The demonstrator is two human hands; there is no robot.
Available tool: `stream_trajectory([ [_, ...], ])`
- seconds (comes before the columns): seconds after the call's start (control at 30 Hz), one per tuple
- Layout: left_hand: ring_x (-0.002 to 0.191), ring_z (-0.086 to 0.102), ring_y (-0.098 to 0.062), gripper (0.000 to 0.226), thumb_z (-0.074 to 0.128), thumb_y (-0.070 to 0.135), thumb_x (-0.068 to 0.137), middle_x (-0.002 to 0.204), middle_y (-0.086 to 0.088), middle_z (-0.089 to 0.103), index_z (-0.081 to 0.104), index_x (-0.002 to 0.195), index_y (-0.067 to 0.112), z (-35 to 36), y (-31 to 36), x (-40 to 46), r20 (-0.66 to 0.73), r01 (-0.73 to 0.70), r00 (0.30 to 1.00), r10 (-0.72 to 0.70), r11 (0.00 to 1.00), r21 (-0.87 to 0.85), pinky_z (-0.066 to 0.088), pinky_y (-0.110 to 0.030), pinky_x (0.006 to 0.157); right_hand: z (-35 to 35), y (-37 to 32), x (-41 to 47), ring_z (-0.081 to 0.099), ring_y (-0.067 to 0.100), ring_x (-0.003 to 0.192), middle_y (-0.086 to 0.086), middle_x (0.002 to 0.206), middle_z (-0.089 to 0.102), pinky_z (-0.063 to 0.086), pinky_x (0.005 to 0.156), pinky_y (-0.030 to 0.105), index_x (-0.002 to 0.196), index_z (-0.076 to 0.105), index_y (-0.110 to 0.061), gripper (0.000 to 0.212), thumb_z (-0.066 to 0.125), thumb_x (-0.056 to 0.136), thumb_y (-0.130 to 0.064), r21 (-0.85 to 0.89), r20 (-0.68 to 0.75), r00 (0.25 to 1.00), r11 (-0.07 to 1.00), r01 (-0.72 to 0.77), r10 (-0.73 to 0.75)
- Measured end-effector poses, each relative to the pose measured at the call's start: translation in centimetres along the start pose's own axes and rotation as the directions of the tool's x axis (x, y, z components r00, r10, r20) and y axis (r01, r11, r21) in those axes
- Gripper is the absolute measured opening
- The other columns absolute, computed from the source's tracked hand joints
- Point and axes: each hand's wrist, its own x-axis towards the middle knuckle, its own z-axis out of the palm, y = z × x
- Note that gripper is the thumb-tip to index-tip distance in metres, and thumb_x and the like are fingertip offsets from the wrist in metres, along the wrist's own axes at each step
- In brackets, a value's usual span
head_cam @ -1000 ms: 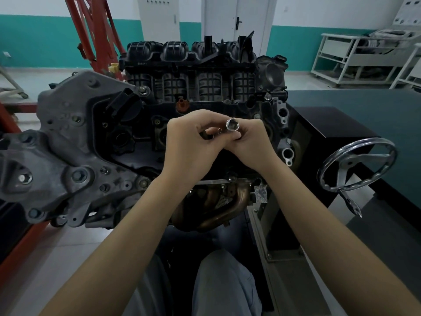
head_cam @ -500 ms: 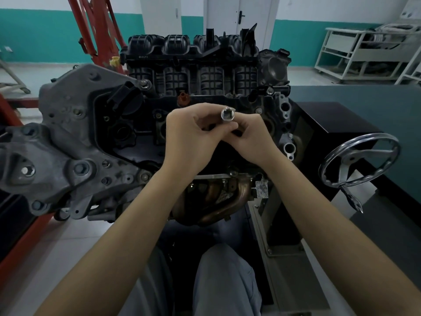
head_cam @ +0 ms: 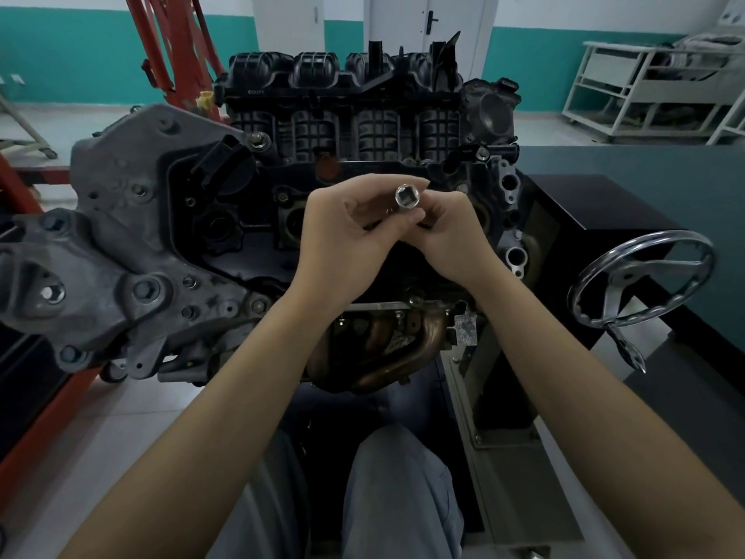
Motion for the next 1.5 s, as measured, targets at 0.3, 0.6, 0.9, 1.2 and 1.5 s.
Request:
stream_trajectory([
  [0.3, 0.089, 0.070, -0.008, 0.027, 0.075, -0.003, 0.076, 0.089, 0.003, 0.071, 0.071, 0.099, 0.012, -0.2, 0.1, 0.3, -0.036, -0.018, 0.999, 0.021, 0.997, 0.071, 0.056, -0.024, 0.083, 0.0, 0.1, 0.0, 0.066, -0.002, 0.091, -0.020, 0.090, 0.070, 0.049, 0.080, 0.015, 0.103, 0.065, -0.019, 0.028, 0.068, 0.084, 0.001, -0.013, 0.004, 1.000, 1.000, 0.013, -0.013],
  [0.6, 0.084, 0.070, -0.006, 0.026, 0.082, 0.002, 0.070, 0.086, 0.008, 0.072, 0.071, 0.089, 0.016, -0.5, -0.1, 0.2, -0.053, -0.021, 0.998, 0.026, 0.995, 0.095, 0.056, -0.025, 0.081, 0.0, 0.2, 0.1, 0.069, 0.013, 0.088, 0.004, 0.091, 0.072, 0.053, 0.082, 0.028, 0.098, 0.069, -0.011, 0.023, 0.074, 0.079, 0.000, 0.003, -0.047, 0.999, 1.000, -0.009, 0.009],
  [0.9, 0.091, 0.070, -0.009, 0.034, 0.082, -0.001, 0.070, 0.093, 0.001, 0.072, 0.071, 0.099, 0.011, -0.4, -0.2, 0.2, 0.019, 0.009, 1.000, -0.010, 0.999, 0.033, 0.056, -0.029, 0.086, 0.2, 0.3, 0.1, 0.068, 0.003, 0.084, -0.011, 0.085, 0.071, 0.051, 0.077, 0.018, 0.088, 0.070, -0.017, 0.022, 0.071, 0.077, 0.002, -0.011, -0.051, 0.999, 1.000, -0.011, 0.010],
  [1.2, 0.094, 0.070, -0.017, 0.033, 0.070, -0.011, 0.078, 0.095, -0.006, 0.072, 0.068, 0.104, 0.008, -0.5, -0.3, 0.2, 0.082, -0.021, 0.996, 0.025, 0.999, -0.046, 0.055, -0.033, 0.087, 0.2, 0.1, -0.2, 0.065, -0.007, 0.088, -0.029, 0.087, 0.068, 0.047, 0.078, 0.010, 0.108, 0.061, -0.016, 0.026, 0.064, 0.083, -0.008, -0.024, -0.002, 0.999, 0.999, 0.035, -0.035],
  [1.5, 0.087, 0.070, -0.007, 0.029, 0.077, -0.003, 0.075, 0.088, 0.005, 0.071, 0.071, 0.096, 0.015, 0.1, 0.0, 0.5, -0.058, -0.006, 0.998, 0.010, 0.998, 0.057, 0.055, -0.023, 0.082, -0.1, 0.2, -0.1, 0.067, 0.009, 0.101, -0.003, 0.102, 0.069, 0.051, 0.090, 0.025, 0.111, 0.063, -0.013, 0.030, 0.066, 0.085, 0.000, -0.007, 0.009, 0.999, 0.999, 0.043, -0.042],
])
